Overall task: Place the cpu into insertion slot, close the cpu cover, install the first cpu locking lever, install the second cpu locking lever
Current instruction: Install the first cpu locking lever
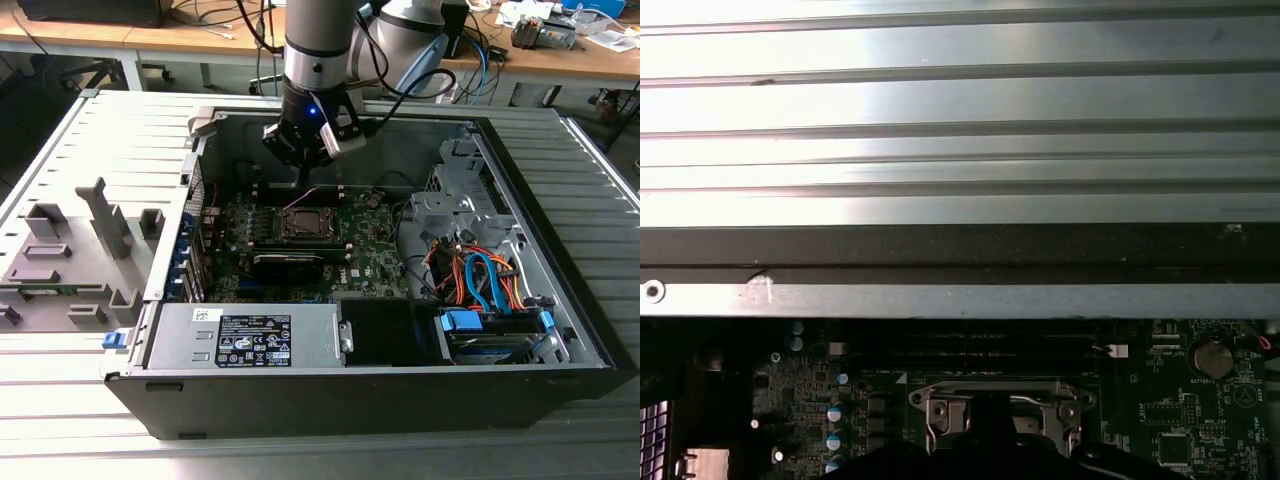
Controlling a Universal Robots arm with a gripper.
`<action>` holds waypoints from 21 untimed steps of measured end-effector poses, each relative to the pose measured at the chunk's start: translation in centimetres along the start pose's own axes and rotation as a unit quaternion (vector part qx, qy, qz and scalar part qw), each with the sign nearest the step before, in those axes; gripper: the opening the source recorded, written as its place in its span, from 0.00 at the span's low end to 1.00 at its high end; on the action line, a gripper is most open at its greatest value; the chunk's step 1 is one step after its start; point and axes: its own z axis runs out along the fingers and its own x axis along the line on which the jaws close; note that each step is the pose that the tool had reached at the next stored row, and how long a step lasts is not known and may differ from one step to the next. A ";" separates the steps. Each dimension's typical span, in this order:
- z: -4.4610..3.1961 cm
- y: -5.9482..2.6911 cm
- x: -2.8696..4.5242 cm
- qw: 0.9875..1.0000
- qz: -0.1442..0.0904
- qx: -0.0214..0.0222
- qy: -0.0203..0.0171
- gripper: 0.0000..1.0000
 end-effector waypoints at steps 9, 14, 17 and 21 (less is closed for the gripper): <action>0.40 -0.03 -0.22 1.000 0.000 0.000 0.000 0.11; 0.45 -0.03 -0.22 1.000 0.000 0.000 0.000 0.11; 0.46 0.06 -0.22 1.000 0.000 0.000 0.000 0.11; 0.49 0.54 -0.25 1.000 0.000 0.000 0.000 0.11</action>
